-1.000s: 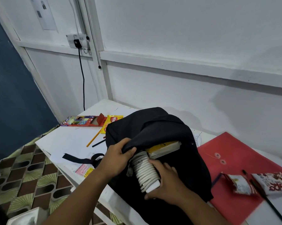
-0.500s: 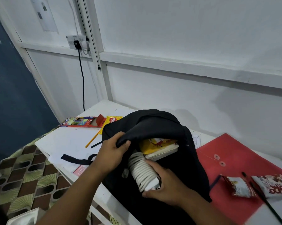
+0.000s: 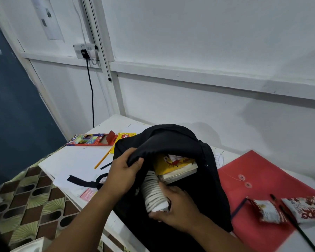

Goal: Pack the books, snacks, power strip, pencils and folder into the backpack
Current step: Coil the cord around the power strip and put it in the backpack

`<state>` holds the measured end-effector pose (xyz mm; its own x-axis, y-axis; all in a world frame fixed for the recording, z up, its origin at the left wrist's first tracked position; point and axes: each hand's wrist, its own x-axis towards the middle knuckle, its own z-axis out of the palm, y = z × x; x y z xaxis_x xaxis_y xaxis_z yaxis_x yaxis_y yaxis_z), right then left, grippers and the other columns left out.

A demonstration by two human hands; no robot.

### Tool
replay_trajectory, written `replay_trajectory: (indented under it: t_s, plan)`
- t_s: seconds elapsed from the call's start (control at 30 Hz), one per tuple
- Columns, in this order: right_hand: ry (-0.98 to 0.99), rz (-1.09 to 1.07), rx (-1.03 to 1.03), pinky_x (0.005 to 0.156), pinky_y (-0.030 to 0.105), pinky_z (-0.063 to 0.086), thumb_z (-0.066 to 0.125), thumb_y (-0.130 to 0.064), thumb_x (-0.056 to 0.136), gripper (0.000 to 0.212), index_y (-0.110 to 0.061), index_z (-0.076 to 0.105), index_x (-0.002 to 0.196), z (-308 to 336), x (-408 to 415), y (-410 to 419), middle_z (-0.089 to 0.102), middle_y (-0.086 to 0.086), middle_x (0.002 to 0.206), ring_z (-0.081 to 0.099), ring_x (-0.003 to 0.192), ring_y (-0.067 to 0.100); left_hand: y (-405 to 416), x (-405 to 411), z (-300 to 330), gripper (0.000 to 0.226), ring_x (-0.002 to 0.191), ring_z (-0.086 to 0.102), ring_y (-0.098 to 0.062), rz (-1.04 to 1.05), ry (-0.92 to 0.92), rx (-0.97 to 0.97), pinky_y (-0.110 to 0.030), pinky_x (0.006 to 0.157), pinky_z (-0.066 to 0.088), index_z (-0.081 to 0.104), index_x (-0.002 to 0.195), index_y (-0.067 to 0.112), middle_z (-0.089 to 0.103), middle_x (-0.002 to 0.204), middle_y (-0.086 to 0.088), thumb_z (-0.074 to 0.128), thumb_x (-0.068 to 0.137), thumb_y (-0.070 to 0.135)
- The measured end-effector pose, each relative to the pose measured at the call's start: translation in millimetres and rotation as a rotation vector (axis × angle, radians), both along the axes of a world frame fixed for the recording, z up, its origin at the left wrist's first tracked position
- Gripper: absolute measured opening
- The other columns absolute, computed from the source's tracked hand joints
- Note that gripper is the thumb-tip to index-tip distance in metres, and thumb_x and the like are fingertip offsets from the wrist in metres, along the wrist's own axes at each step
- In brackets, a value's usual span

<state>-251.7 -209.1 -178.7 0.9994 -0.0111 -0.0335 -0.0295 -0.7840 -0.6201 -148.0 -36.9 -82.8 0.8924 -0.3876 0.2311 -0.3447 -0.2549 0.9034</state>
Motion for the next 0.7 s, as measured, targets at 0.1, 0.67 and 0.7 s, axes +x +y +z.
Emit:
replay_trajectory:
  t_s: [0.1, 0.67, 0.7]
  plan:
    - [-0.006, -0.035, -0.138, 0.108, 0.04, 0.033, 0.05, -0.076, 0.074, 0.101, -0.027, 0.019, 0.157, -3.7, 6.3, 10.9, 0.039, -0.008, 0.152, 0.034, 0.137, 0.016, 2.2, 1.6, 4.7, 0.018, 0.079, 0.062, -0.011, 0.014, -0.014, 0.022, -0.017, 0.067, 0.047, 0.065, 0.101, 0.03, 0.067, 0.086, 0.006, 0.062, 0.096, 0.013]
    - [-0.031, -0.049, -0.145, 0.103, 0.041, 0.036, 0.045, -0.076, 0.079, 0.089, -0.036, 0.023, 0.155, -14.9, 12.0, 17.8, 0.041, -0.013, 0.152, 0.039, 0.131, 0.017, 15.6, 0.2, -11.5, 0.014, 0.083, 0.062, -0.015, -0.021, 0.068, 0.102, -0.032, 0.075, 0.051, 0.061, 0.101, 0.033, 0.066, 0.089, 0.004, 0.063, 0.097, 0.019]
    - [-0.033, -0.04, -0.147, 0.101, 0.041, 0.036, 0.045, -0.072, 0.084, 0.083, -0.035, 0.023, 0.155, -14.8, 11.3, 17.5, 0.042, -0.012, 0.152, 0.039, 0.13, 0.018, 14.5, -1.5, -11.5, 0.015, 0.081, 0.061, -0.014, -0.016, 0.063, 0.1, -0.029, 0.073, 0.05, 0.061, 0.1, 0.033, 0.065, 0.088, 0.004, 0.062, 0.097, 0.019]
